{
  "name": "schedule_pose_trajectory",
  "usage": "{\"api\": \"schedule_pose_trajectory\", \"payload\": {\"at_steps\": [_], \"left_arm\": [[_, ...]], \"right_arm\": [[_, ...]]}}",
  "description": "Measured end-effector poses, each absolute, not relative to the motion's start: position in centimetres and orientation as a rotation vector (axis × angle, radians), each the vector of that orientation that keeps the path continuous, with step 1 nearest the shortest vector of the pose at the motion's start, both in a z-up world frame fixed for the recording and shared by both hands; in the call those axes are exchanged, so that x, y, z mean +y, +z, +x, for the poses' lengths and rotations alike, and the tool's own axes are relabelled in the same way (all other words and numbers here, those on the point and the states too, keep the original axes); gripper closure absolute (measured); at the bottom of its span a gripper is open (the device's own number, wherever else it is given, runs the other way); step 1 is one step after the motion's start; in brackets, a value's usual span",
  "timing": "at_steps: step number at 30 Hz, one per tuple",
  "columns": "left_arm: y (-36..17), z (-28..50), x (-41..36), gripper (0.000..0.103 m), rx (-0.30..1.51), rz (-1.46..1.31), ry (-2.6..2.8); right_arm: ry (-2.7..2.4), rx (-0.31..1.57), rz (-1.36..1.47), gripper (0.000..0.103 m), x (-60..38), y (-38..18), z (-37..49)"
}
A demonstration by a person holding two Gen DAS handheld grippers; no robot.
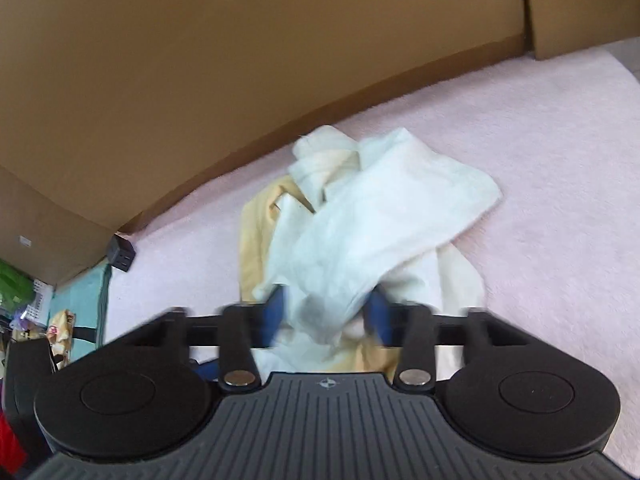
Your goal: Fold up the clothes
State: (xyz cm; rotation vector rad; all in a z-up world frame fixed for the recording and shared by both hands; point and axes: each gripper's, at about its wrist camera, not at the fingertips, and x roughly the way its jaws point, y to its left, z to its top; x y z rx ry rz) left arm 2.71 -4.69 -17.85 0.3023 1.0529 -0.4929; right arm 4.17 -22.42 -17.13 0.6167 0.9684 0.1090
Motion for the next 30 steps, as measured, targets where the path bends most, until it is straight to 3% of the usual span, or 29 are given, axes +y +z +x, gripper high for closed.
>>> {"api": "schedule_pose_trajectory", "payload": {"at_steps": [1, 2, 3, 6, 9, 13, 16, 18, 25, 28, 29, 30], "left_arm": [[-17.8, 2.7, -4.7, 0.051, 1.05, 0.303, -0.496], [-17.6, 2.7, -4.7, 0.071, 1.048, 0.297, -0.503], [-17.5, 2.7, -4.6, 0.082, 1.047, 0.296, -0.506], [-17.4, 2.8, -4.6, 0.089, 1.052, 0.286, -0.519], [-17.4, 2.8, -4.7, 0.091, 1.054, 0.29, -0.517], [-17.4, 2.9, -4.8, 0.091, 1.059, 0.292, -0.513], [-17.3, 3.0, -4.7, 0.091, 1.064, 0.288, -0.511], [-17.2, 3.0, -4.7, 0.091, 1.067, 0.288, -0.51], [-17.2, 2.9, -5.1, 0.09, 1.065, 0.305, -0.502], [-17.3, 2.9, -5.1, 0.089, 1.061, 0.309, -0.491], [-17.3, 2.9, -5.1, 0.088, 1.059, 0.312, -0.487], [-17.3, 2.8, -5.1, 0.078, 1.058, 0.314, -0.483]], "right_arm": [[0.105, 0.956, 0.618, 0.098, -22.5, -17.0, 4.3], [0.101, 0.937, 0.624, 0.098, -22.7, -16.8, 4.4], [0.098, 0.908, 0.633, 0.099, -23.0, -16.3, 4.2], [0.088, 0.782, 0.674, 0.099, -24.1, -14.2, 3.2], [0.03, 0.679, 0.692, 0.099, -25.6, -12.5, 1.8], [-0.004, 0.695, 0.625, 0.099, -25.9, -12.1, 1.1], [-0.03, 0.706, 0.574, 0.092, -26.2, -11.9, 0.6], [-0.047, 0.713, 0.54, 0.067, -26.3, -11.7, 0.3], [-0.106, 0.737, 0.42, 0.058, -26.9, -11.1, -0.9], [0.039, 0.777, 0.16, 0.048, -23.2, -12.0, -0.8], [0.1, 0.79, 0.058, 0.048, -21.7, -12.4, -0.7], [0.16, 0.8, -0.044, 0.048, -20.2, -12.8, -0.6]]}}
